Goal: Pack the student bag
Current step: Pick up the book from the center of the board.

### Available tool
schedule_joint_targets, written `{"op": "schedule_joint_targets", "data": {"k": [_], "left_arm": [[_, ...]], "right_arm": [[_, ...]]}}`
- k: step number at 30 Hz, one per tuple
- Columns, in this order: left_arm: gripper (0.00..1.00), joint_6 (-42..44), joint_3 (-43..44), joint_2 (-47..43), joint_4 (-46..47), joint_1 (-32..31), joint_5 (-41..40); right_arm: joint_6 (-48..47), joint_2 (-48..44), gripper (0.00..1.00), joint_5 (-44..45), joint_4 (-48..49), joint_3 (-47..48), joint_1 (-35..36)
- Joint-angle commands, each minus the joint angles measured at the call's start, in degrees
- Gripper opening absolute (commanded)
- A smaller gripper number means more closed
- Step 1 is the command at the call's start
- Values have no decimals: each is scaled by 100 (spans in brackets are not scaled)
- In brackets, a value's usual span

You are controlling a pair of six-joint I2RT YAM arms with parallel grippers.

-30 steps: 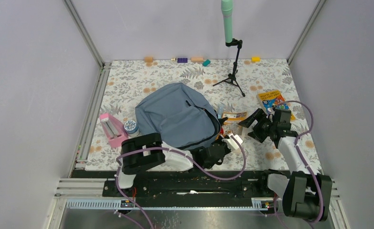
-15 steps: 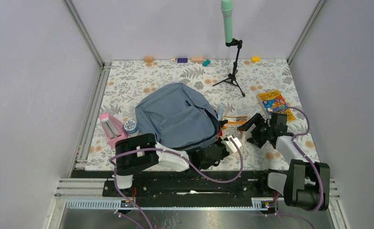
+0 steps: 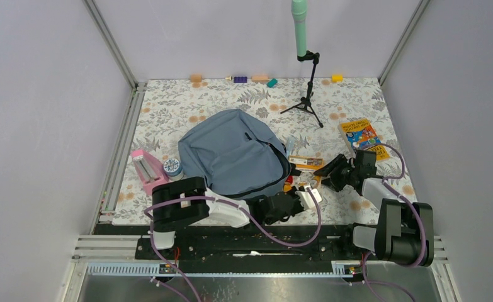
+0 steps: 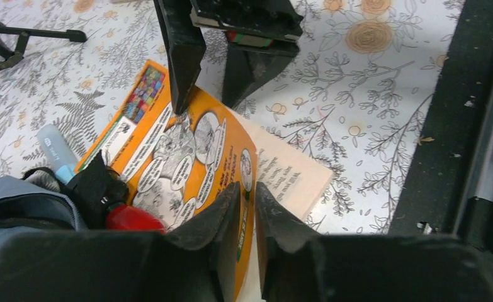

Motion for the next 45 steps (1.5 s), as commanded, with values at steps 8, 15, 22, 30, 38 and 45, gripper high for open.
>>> {"op": "schedule_joint_targets", "data": {"k": [8, 15, 22, 30, 38, 45], "left_arm": [[58, -673, 92, -662, -45, -51, 653], [86, -2138, -208, -1482, -699, 98, 269], [99, -3408, -642, -1279, -229, 743, 1847], [99, -1113, -86, -545, -644, 504, 1214], [99, -105, 144, 46, -268, 162, -87], [99, 363, 625, 673, -196, 4, -1533]], "right_arm": [[-34, 19, 0, -480, 327, -13, 25], [286, -128, 0, -820, 794, -200, 25], [162, -559, 0, -902, 546, -196, 25], [250, -682, 0, -1028, 430, -170, 34], [330, -827, 0, -1060, 269, -7, 34], [381, -781, 0, -1127, 323, -15, 34]]}}
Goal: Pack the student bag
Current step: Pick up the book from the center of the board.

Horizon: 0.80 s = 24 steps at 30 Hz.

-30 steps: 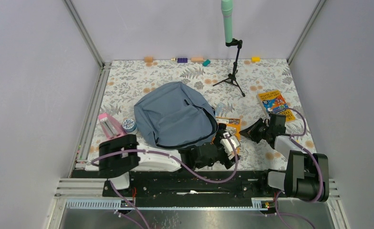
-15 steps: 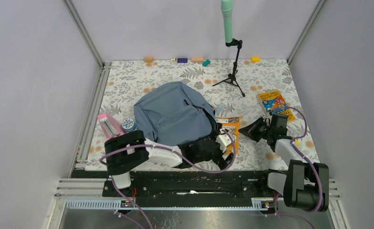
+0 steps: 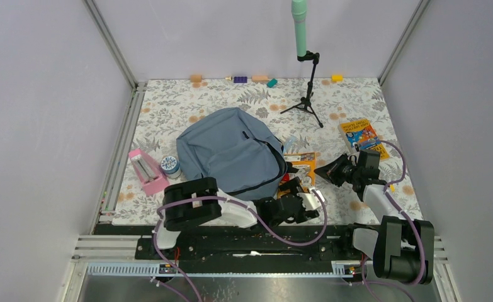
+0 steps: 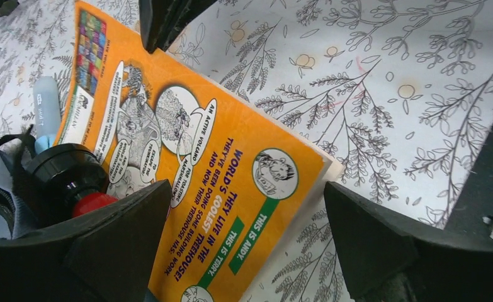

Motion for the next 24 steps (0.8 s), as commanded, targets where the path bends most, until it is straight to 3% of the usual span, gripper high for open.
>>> {"op": "schedule_joint_targets", "data": {"k": [1, 9, 12, 17, 19, 21, 24], "left_arm": [[97, 478, 343, 241, 468, -34, -1274], [71, 504, 41, 87, 1100, -60, -1535], [54, 515, 41, 96, 1125, -60, -1491], [14, 526, -100, 15, 1314, -60, -1492], [4, 435, -177, -78, 1351, -60, -1532], [0, 272, -273, -234, 1359, -60, -1493], [0, -56, -428, -439, 1346, -56, -1399]], "right_arm": [[141, -49, 0, -424, -47, 160, 45], [147, -84, 0, -400, -66, 144, 45], [100, -84, 0, -395, -110, 157, 45], [-43, -160, 2, -347, -293, 184, 45], [-64, -279, 25, -315, -296, 150, 45], [-44, -453, 49, -283, -296, 84, 45], [-35, -676, 70, -254, -296, -11, 45]]}}
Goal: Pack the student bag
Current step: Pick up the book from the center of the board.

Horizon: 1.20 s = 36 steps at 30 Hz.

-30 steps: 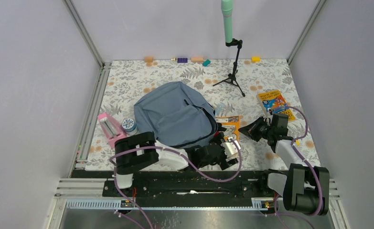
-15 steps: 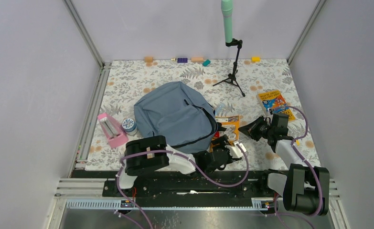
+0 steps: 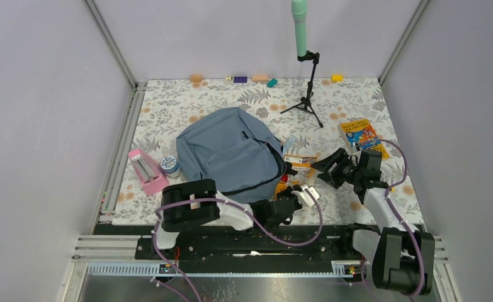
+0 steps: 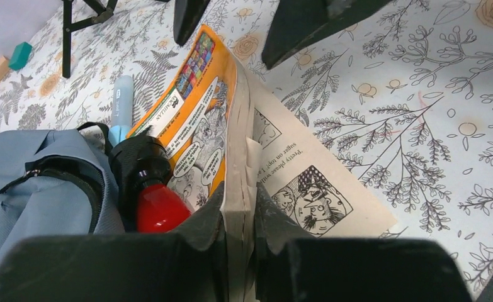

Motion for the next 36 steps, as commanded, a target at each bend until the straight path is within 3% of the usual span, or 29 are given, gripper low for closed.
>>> {"op": "schedule_joint_targets", "data": {"k": [1, 6, 20, 22, 27, 28, 30, 32, 36], "left_arm": [[0, -557, -259, -603, 315, 61, -152], [0, -932, -329, -780, 220, 65, -73], [0, -831, -309, -839, 456, 56, 599], [0, -809, -277, -855, 450, 56, 653], [0, -903, -336, -1016, 368, 56, 831], [9, -938, -369, -1081, 338, 56, 886], [39, -1020, -468, -1244, 283, 56, 987], [65, -1132, -578, -1449, 173, 56, 1019], [81, -1406, -950, -1984, 115, 56, 1020]], "right_arm": [[-38, -391, 73, -103, -231, -43, 32], [-75, -473, 81, -55, -403, -133, 36], [669, 176, 78, -117, 874, -350, 462], [769, 276, 71, -115, 1020, -382, 549], [959, 144, 23, 85, 1047, -469, 564], [978, 44, 16, 197, 987, -465, 568], [1028, -228, 3, 526, 792, -452, 566], [1063, -636, 0, 905, 551, -445, 566], [799, -1339, 0, 1705, -449, -240, 567]]}}
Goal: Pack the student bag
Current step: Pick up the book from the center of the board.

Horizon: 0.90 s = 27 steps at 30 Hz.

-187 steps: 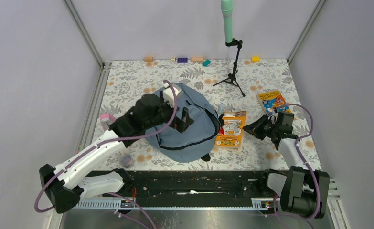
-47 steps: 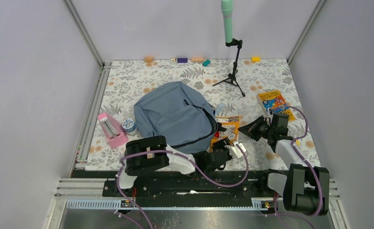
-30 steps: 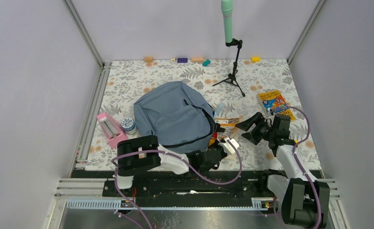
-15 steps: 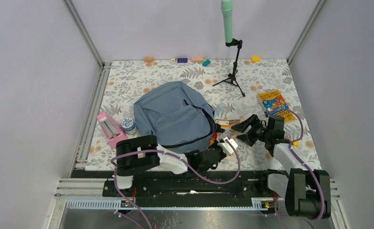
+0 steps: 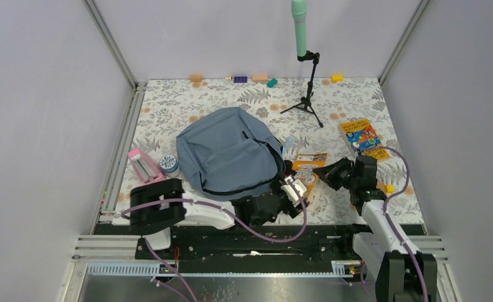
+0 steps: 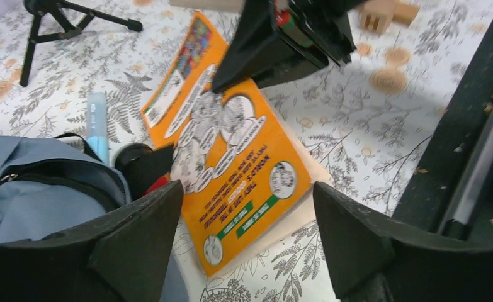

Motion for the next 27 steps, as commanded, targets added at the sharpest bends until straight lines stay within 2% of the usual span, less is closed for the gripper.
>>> {"op": "schedule_joint_targets", "data": {"k": [1, 5, 7, 11, 13, 15, 18, 22, 27], "left_arm": [[85, -479, -321, -806, 278, 19, 135], [93, -1070, -268, -1253, -475, 26, 331], [97, -1571, -33, -1410, -1329, 75, 382], [99, -2786, 381, -1642, -2396, 467, 1004], [99, -3444, 204, -1877, -2258, 775, 1521], [99, -4017, -190, -2191, -1738, 1095, 2005], [99, -4578, -666, -2617, -1226, 1520, 2704], [99, -4854, -887, -2999, -1152, 1794, 3239], [99, -5061, -1060, -3484, -1006, 1894, 3527]], "right_arm": [[-246, -728, 0, 1029, -1030, 342, 19], [-764, -1101, 0, 1399, -1746, 682, 19], [-964, -1277, 0, 1508, -1998, 831, 20], [-1296, -1723, 0, 1518, -2409, 1151, 20], [-1387, -1921, 0, 1313, -2441, 1293, 20], [-1459, -2100, 0, 1078, -2441, 1465, 19], [-1530, -2314, 0, 741, -2472, 1741, 19], [-1447, -2550, 0, -3, -2188, 2107, 20], [-623, -2789, 0, -933, -1248, 2219, 19]]}}
